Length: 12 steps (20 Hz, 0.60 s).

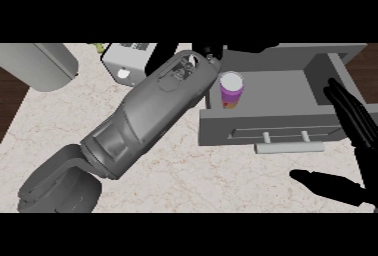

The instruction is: Pick up the can, place it into the drawer and close the drawer

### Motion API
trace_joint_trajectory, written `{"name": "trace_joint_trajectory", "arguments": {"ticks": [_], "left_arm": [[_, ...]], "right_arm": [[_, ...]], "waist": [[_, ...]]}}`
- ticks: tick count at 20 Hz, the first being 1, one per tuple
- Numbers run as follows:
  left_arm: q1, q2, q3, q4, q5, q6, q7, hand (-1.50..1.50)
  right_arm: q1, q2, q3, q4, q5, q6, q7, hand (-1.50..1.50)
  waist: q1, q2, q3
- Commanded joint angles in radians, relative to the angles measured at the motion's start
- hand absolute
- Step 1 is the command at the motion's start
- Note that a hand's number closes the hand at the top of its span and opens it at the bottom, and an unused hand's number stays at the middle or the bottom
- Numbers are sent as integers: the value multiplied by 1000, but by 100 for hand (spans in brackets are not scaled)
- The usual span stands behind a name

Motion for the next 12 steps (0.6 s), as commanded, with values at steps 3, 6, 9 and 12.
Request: {"name": "trace_joint_trajectory", "arguments": {"ticks": [3, 6, 9, 12], "left_arm": [[-13, 17, 14, -28, -14, -7, 49, -150], [-2, 16, 22, -23, -32, 5, 46, -150], [20, 100, 9, -134, -56, -10, 119, -150], [63, 99, -4, -163, -75, 2, 153, -150]], "right_arm": [[-81, 5, 111, 177, 247, -66, 24, -150], [-68, 25, 163, 234, 354, -104, 46, -150], [-20, 52, 124, 349, 337, -243, -58, -150], [-139, 78, 60, 536, 334, -334, -86, -150]], "waist": [[47, -9, -1], [39, -10, -1], [51, -17, 0], [62, -15, 0]]}}
